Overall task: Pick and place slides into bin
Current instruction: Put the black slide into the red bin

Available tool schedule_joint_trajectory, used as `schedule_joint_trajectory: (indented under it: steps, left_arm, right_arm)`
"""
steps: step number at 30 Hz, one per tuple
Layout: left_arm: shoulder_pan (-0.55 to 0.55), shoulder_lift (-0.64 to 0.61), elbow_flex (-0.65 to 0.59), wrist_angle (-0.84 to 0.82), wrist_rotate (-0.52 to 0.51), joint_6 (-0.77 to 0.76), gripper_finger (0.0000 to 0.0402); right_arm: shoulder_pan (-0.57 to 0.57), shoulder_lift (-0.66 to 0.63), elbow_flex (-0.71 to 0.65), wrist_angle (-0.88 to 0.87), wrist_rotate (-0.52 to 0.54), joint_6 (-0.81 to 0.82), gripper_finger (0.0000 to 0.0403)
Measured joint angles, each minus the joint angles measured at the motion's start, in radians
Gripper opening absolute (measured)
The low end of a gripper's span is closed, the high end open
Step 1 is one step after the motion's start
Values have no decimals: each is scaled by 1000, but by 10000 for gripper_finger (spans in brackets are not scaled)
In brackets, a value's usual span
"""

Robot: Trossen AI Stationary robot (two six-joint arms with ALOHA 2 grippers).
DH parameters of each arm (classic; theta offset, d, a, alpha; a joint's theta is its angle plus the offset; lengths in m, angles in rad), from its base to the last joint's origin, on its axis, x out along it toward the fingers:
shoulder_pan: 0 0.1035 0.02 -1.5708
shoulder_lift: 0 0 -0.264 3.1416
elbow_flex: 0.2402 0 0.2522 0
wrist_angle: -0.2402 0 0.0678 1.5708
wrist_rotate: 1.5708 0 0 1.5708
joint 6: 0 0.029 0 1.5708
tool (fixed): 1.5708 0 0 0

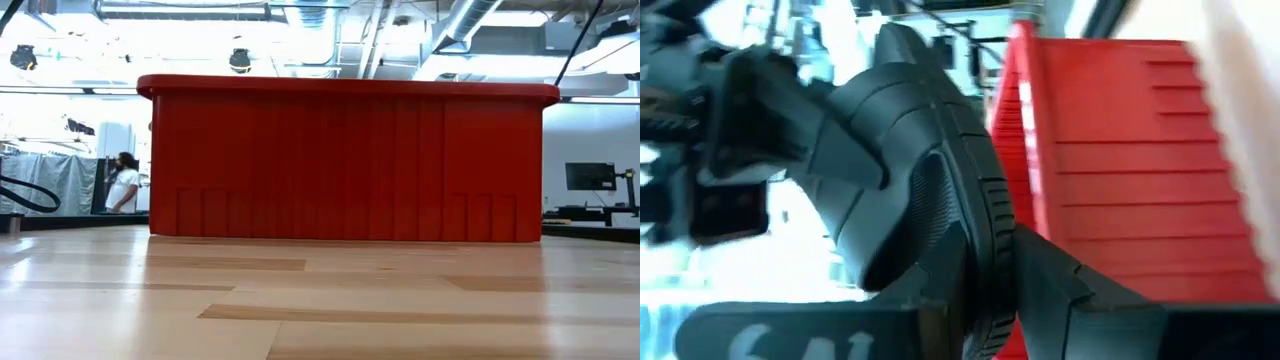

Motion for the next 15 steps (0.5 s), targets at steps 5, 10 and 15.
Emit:
schedule_joint_trajectory:
  steps: [5, 10, 15]
  left_arm:
    - [-1, -44, 1, 4, -10, -35, 57]
    - [-1, -106, 0, 45, 23, -51, 58]
    - [-1, -167, 0, 141, 74, -11, 58]
  right_arm:
    - [0, -56, -1, -1, 41, 18, 2]
    - [11, -94, -1, 0, 76, 17, 1]
    - [6, -126, -1, -14, 96, 0, 1]
